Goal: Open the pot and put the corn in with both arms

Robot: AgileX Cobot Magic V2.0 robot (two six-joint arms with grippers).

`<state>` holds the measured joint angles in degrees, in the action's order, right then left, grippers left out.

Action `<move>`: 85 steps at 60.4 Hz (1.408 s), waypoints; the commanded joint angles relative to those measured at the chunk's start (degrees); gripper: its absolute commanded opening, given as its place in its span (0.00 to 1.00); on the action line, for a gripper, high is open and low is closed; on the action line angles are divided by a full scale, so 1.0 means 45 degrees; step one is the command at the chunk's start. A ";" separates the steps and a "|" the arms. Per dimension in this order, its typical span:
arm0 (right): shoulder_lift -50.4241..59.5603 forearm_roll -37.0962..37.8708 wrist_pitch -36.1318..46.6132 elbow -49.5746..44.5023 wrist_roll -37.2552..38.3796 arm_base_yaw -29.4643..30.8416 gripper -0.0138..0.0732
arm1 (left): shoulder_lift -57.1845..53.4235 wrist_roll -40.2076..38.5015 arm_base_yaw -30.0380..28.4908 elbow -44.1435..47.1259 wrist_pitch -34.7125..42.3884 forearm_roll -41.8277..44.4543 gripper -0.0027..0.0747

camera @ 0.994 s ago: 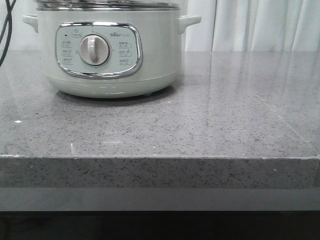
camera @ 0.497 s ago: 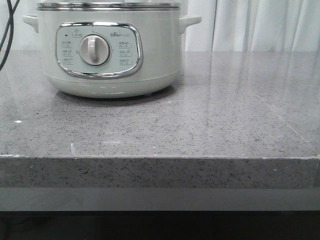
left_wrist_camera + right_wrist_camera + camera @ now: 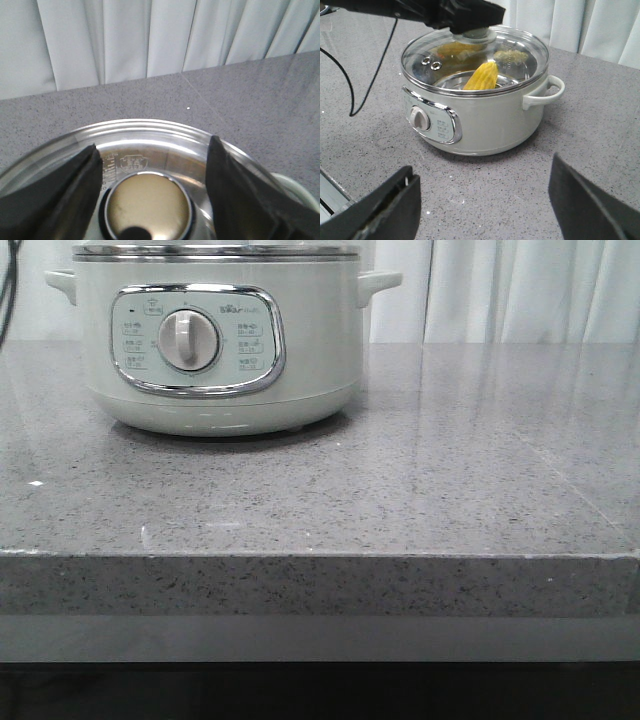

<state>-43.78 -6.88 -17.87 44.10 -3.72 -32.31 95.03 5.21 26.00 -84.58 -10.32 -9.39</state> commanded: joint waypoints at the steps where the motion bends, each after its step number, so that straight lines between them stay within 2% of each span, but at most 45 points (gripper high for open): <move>1: 0.0108 -0.0013 0.1080 0.0324 -0.0045 -0.0002 0.79 | -0.1443 -0.0046 0.0095 -0.0482 0.0077 0.0099 0.60; 9: 0.0108 -0.0013 0.1080 0.0324 -0.0045 -0.0002 0.79 | -0.2785 -0.0046 0.0095 -0.0482 -0.1758 0.1007 0.57; 16: 0.0108 -0.0013 0.1080 0.0324 -0.0045 -0.0002 0.79 | -0.4058 -0.0046 0.0095 -0.0482 -0.3653 0.1341 0.57; 23: 0.0108 -0.0013 0.1080 0.0324 -0.0045 -0.0002 0.79 | -0.5377 -0.0046 0.0095 0.0020 -0.4813 0.1367 0.57; 49: 0.0108 -0.0013 0.1080 0.0324 -0.0045 -0.0002 0.79 | -1.1144 -0.0046 0.0095 0.5998 -0.4797 0.1018 0.57; 58: 0.0108 -0.0013 0.1080 0.0324 -0.0045 -0.0002 0.79 | -1.2739 -0.0046 0.0095 0.7464 -0.4797 0.0674 0.57; 68: 0.0108 -0.0013 0.1052 0.0324 -0.0045 -0.0002 0.79 | -1.3887 -0.0046 0.0095 0.8463 -0.4740 0.0675 0.57; 78: 0.0108 -0.0013 0.1024 0.0324 -0.0045 -0.0002 0.79 | -1.4054 -0.0046 0.0095 0.8580 -0.4716 0.0675 0.57; 82: 0.0093 -0.0013 0.0977 0.0324 -0.0045 -0.0002 0.77 | -1.4054 -0.0046 0.0095 0.8580 -0.4684 0.0728 0.53; 85: 0.0002 -0.0013 0.0923 0.0324 -0.0045 -0.0002 0.73 | -1.4054 -0.0046 0.0095 0.8580 -0.4684 0.0786 0.46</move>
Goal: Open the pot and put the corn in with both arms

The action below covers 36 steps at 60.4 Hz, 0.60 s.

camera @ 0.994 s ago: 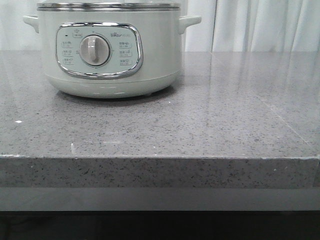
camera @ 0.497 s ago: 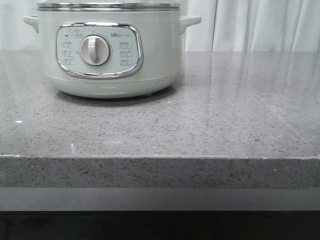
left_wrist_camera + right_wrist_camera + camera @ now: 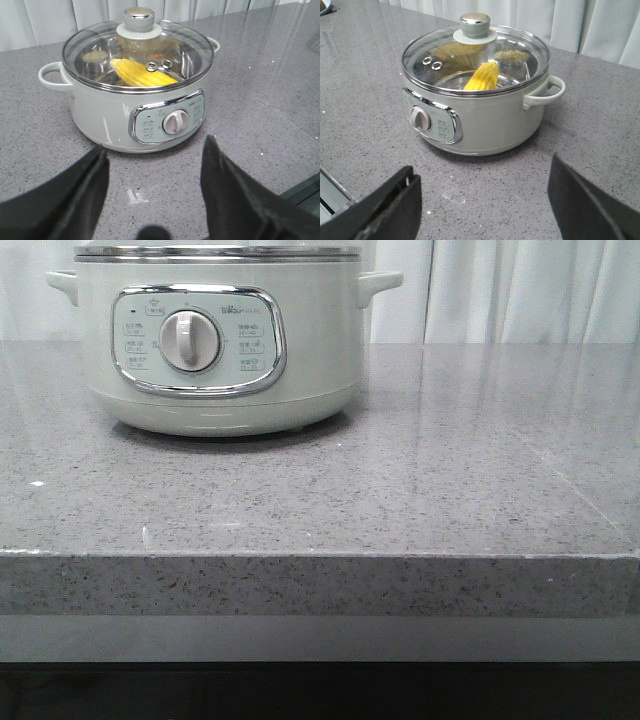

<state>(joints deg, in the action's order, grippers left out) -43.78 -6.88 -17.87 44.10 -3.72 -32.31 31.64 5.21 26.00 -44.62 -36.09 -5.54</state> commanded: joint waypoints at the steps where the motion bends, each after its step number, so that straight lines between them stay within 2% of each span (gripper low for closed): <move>1: -0.0014 -0.0013 0.0888 0.0324 -0.0045 -0.0002 0.70 | 0.0033 -0.0046 0.0095 -0.0299 0.1041 -0.0032 0.44; 18: -0.0132 -0.0013 0.0752 0.0324 -0.0045 -0.0002 0.19 | 0.0033 -0.0046 0.0095 -0.0299 0.1075 0.0421 0.03; 21: -0.0132 -0.0013 0.0752 0.0324 -0.0045 -0.0002 0.14 | 0.0033 -0.0046 0.0095 -0.0299 0.1103 0.0521 0.01; 26: -0.0132 -0.0013 0.0752 0.0324 -0.0045 -0.0002 0.07 | 0.0033 -0.0046 0.0095 -0.0299 0.1221 0.0549 0.01; 36: -0.0132 -0.0013 0.0735 0.0324 -0.0045 -0.0002 0.08 | 0.0033 -0.0046 0.0095 -0.0299 0.1220 0.0549 0.01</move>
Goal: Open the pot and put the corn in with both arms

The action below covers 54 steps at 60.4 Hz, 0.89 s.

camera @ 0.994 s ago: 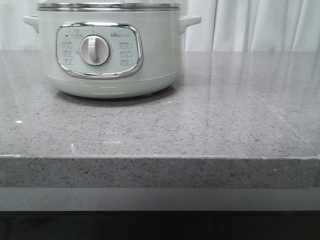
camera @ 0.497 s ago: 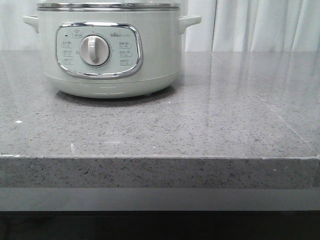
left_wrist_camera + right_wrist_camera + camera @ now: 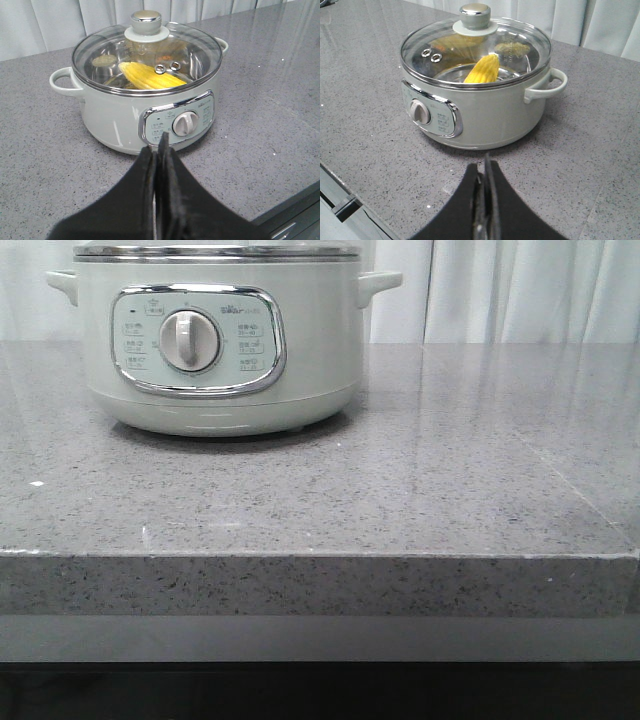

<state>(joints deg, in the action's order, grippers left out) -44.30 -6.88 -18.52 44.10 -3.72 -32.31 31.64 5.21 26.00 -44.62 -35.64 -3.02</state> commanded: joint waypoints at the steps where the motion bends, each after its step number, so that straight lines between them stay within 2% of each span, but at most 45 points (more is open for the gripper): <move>1: -0.0018 -0.0013 0.0881 0.0324 -0.0045 -0.0002 0.08 | 0.0033 -0.0046 0.0095 -0.0299 0.1121 -0.0011 0.01; 32: -0.0018 -0.0013 0.0881 0.0324 -0.0045 -0.0002 0.08 | -0.0109 -0.0046 0.0054 0.0021 0.1366 -0.0011 0.01; 43: -0.0018 -0.0013 0.0881 0.0324 -0.0045 -0.0002 0.08 | -0.1413 -0.0046 -0.1200 0.1662 0.2378 -0.0064 0.01; 54: -0.0018 -0.0013 0.0881 0.0324 -0.0045 -0.0002 0.08 | -0.3388 -0.0046 -0.2797 0.4454 0.4732 -0.0322 0.01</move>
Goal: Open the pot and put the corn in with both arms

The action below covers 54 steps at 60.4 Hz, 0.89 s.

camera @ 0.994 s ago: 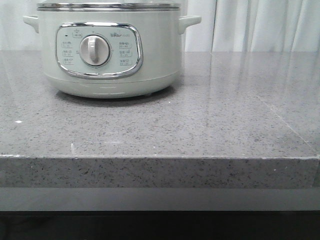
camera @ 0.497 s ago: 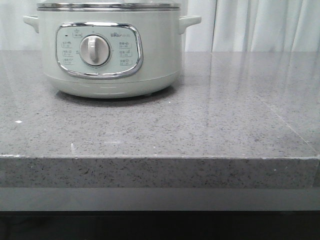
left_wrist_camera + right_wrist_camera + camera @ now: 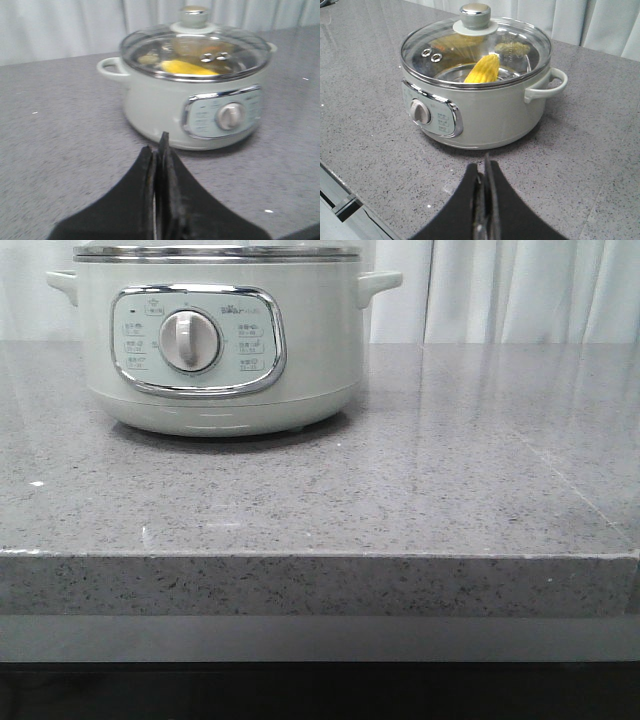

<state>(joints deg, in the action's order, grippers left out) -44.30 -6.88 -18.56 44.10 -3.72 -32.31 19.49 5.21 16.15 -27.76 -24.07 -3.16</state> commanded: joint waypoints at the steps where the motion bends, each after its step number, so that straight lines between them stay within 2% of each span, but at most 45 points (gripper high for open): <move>1: -0.0018 -0.0013 0.0888 0.0324 -0.0045 -0.0002 0.08 | -0.0926 -0.0046 -0.0718 0.0915 0.2324 -0.0345 0.01; 19: -0.0018 -0.0013 0.0888 0.0324 -0.0045 -0.0002 0.08 | -0.4001 -0.0046 -0.2676 0.4594 0.4326 -0.1369 0.01; 26: -0.0018 -0.0013 0.0888 0.0324 -0.0045 -0.0002 0.08 | -0.4682 -0.0046 -0.2856 0.5468 0.4817 -0.1448 0.01; 34: -0.0018 -0.0013 0.0896 0.0319 -0.0045 -0.0002 0.08 | -0.4646 -0.0046 -0.2856 0.6333 0.6253 -0.1448 0.01; 54: -0.0018 -0.0013 0.0880 0.0262 -0.0045 -0.0002 0.08 | -0.4646 -0.0046 -0.2856 0.6300 0.6268 -0.1477 0.01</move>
<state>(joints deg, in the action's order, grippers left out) -44.30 -6.88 -18.65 43.97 -3.72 -32.31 -0.24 5.21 3.39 0.37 -0.89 -9.31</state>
